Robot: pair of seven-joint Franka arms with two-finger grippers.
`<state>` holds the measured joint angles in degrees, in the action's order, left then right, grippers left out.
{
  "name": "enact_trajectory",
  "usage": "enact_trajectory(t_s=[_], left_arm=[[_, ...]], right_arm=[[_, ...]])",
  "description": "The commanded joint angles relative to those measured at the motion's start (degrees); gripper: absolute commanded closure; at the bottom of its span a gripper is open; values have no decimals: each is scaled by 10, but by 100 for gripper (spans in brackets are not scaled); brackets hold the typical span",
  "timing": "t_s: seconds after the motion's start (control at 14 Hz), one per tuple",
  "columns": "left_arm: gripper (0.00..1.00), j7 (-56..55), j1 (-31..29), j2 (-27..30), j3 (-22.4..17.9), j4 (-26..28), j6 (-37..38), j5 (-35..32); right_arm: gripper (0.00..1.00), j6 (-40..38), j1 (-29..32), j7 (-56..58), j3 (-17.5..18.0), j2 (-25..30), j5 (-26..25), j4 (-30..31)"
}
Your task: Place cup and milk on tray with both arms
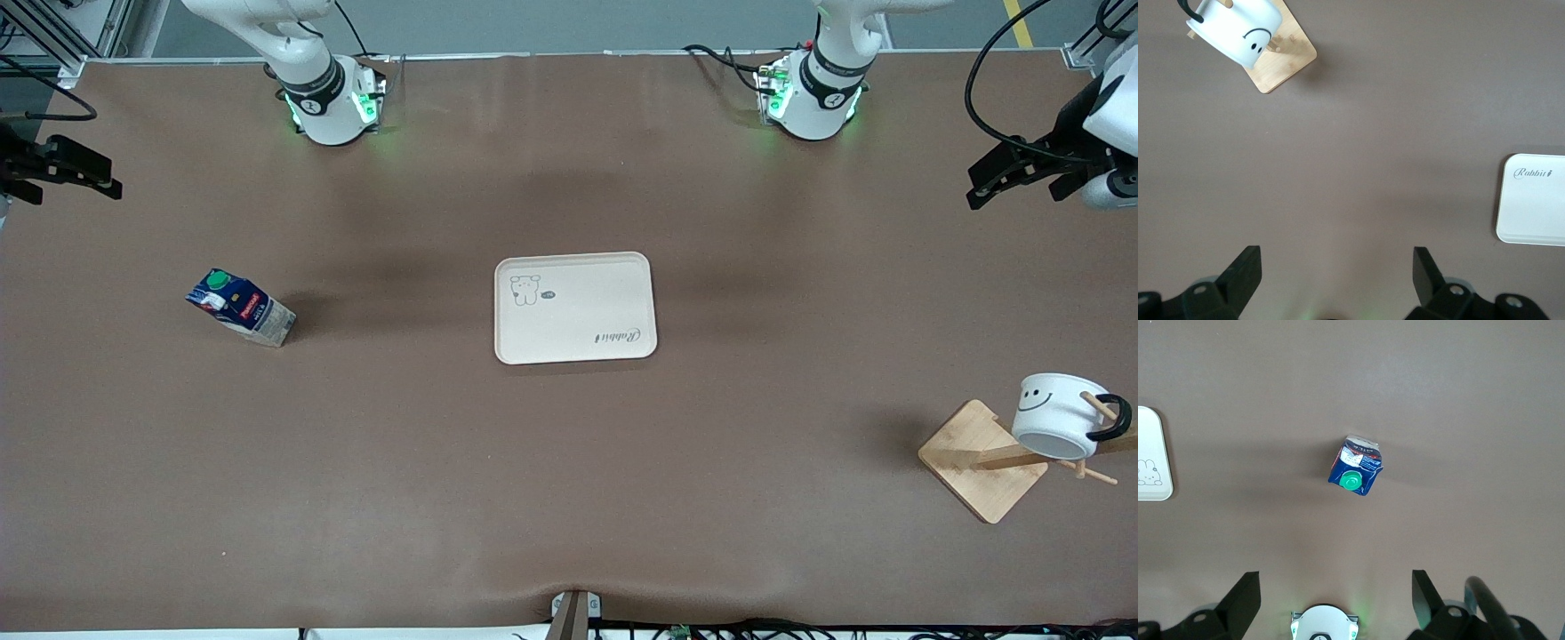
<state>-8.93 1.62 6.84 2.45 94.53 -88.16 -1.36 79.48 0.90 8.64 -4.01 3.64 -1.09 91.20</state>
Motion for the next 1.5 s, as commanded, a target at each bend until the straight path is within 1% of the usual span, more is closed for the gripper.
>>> enact_trajectory(t_s=[0.0,0.21,0.29,0.36,0.43,0.5,0.71,0.93,1.14,1.36,1.43], left_arm=[[0,5,-3,-8,1,-17,12,2],[0,4,-4,-10,0,-18,12,3],[0,3,-4,-16,-4,-30,12,5],[0,4,-4,-24,-23,-43,13,9],[0,9,-3,-25,-36,-44,13,10],[0,18,-4,-25,-38,-44,13,9],[0,24,-33,-27,-46,-36,-8,11],[0,24,-71,-20,-46,18,-87,12],[0,34,-115,-18,-46,82,-181,55],[0,37,-118,-20,-46,143,-308,61],[0,37,-118,-20,-46,172,-354,61]], right_arm=[[0,-4,8,5,5,0,-2,-2],[0,-4,8,4,5,0,-2,-2],[0,-4,8,4,5,0,-2,-2],[0,-4,8,4,4,0,-2,-2],[0,-4,8,5,5,0,-2,-2],[0,-4,8,4,5,0,-2,-1],[0,-4,8,5,5,0,-2,-2],[0,-4,8,4,5,0,-2,-2],[0,-4,8,5,5,0,-2,-1],[0,-4,8,5,5,0,-2,-2],[0,-4,8,5,5,0,-2,-2]])
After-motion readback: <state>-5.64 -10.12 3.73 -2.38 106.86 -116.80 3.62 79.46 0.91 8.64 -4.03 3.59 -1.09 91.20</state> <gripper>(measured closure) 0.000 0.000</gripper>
